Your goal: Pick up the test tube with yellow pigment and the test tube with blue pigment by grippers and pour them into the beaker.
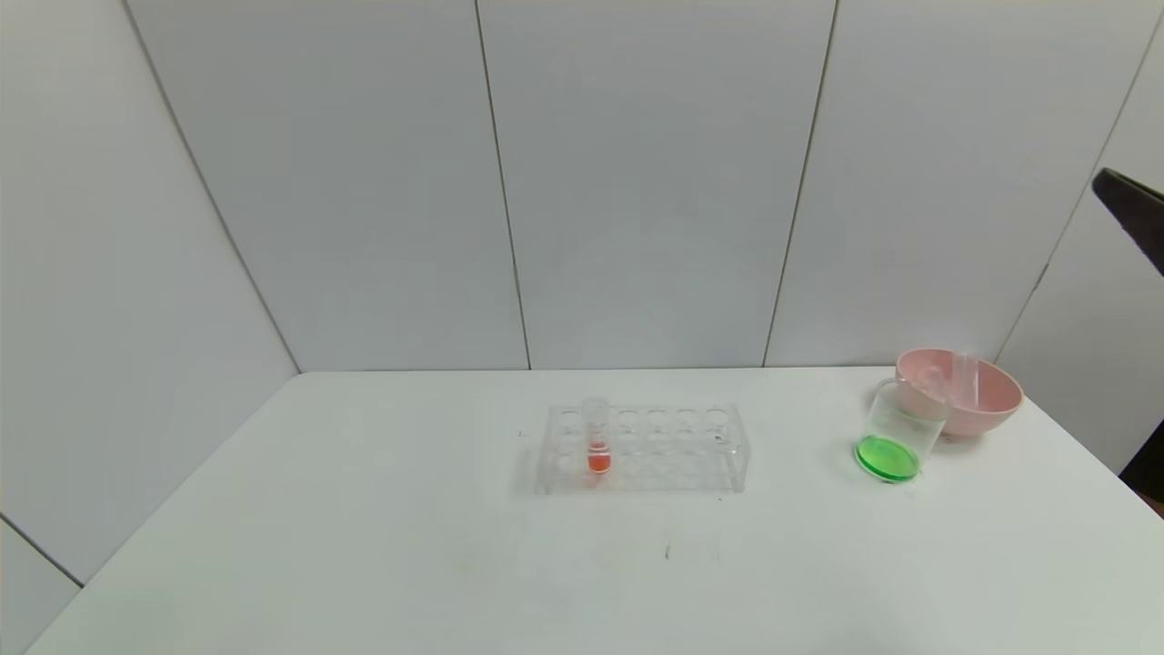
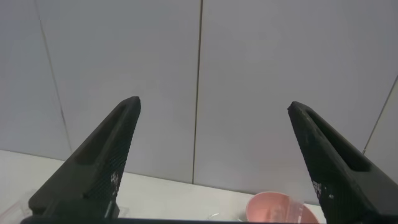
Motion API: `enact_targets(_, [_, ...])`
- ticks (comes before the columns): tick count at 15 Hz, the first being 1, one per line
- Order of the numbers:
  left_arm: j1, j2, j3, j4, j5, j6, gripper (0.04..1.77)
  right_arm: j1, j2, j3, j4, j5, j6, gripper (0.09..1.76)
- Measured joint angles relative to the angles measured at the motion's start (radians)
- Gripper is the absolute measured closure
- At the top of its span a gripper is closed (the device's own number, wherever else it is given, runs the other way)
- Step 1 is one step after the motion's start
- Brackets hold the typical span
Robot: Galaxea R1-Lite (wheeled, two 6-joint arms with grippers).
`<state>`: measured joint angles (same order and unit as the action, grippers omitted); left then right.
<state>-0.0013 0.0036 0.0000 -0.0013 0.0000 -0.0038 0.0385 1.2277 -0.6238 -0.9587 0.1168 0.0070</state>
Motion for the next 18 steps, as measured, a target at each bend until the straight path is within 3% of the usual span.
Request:
enact_targets(5, [0.000,0.000,0.000,0.000,0.000,0.000,0.05,-0.009,-0.339,0.192,0.052,0.009,-0.012,0.15])
enact_targets(13, [0.000,0.000,0.000,0.000,0.000,0.000,0.05,-0.024,-0.972,0.245,0.648,0.023,-0.032,0.15])
enact_targets(18, [0.000,0.000,0.000,0.000,0.000,0.000,0.05,-0.038,-1.195,0.426,0.754,0.093,-0.054,0.15])
